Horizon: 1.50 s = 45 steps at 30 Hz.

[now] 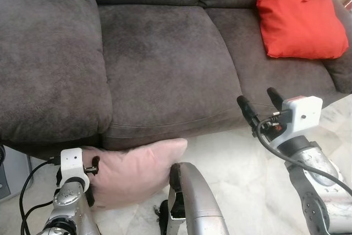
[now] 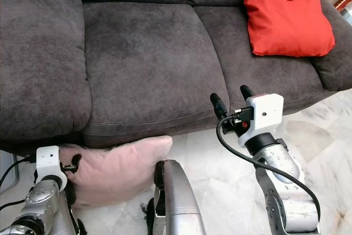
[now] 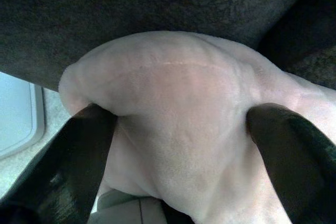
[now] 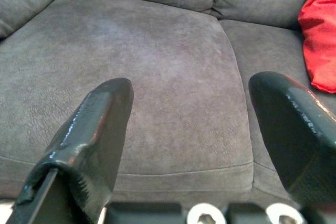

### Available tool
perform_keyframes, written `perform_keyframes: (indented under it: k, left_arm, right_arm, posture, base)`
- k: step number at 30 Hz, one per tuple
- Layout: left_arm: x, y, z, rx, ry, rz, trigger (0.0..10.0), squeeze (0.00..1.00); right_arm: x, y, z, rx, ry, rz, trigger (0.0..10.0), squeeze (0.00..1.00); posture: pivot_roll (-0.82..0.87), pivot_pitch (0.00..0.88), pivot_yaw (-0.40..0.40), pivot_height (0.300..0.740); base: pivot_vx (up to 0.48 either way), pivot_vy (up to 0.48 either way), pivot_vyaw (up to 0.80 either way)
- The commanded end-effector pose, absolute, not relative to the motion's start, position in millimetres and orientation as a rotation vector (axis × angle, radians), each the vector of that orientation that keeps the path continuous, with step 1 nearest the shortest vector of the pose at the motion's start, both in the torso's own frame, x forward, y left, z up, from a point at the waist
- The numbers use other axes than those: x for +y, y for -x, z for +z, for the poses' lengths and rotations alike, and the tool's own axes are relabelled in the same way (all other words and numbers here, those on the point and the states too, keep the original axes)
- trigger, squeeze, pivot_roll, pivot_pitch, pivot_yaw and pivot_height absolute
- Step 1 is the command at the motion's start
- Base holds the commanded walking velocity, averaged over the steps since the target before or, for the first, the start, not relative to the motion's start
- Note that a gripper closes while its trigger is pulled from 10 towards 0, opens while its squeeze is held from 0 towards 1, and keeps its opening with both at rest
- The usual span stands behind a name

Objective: Move the pillow to the sofa from floor

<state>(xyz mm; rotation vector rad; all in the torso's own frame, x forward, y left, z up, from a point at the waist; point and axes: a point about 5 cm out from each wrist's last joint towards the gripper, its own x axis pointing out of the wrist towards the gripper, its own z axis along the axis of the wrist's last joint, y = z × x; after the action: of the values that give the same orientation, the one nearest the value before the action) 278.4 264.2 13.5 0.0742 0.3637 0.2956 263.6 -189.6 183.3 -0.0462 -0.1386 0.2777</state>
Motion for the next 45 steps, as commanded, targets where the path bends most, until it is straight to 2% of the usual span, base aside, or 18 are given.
perform_keyframes:
  k: [1, 23, 45]
  left_arm:
    - [259.2, -269.3, 0.6, 0.431, -0.087, 0.286, 0.0, 0.00]
    - [257.2, -264.2, -5.0, 0.456, -0.115, 0.283, 0.0, 0.00]
    - [261.2, -266.1, -2.5, 0.460, -0.125, 0.284, 0.0, 0.00]
  right_arm:
    - [-197.8, -258.2, 185.5, -0.138, 0.062, 0.257, 10.0, 0.00]
    - [-195.8, -260.8, 184.6, -0.122, 0.072, 0.277, 10.0, 0.00]
    - [-190.9, -266.2, 180.1, -0.130, 0.055, 0.263, 10.0, 0.00]
  posture:
    - [-0.12, 0.302, -0.336, 0.538]
    - [-0.11, 0.288, -0.343, 0.538]
    - [-0.08, 0.262, -0.312, 0.538]
  base:
    - [0.000, 0.000, 0.00]
    - [0.000, 0.000, 0.00]
    - [0.000, 0.000, 0.00]
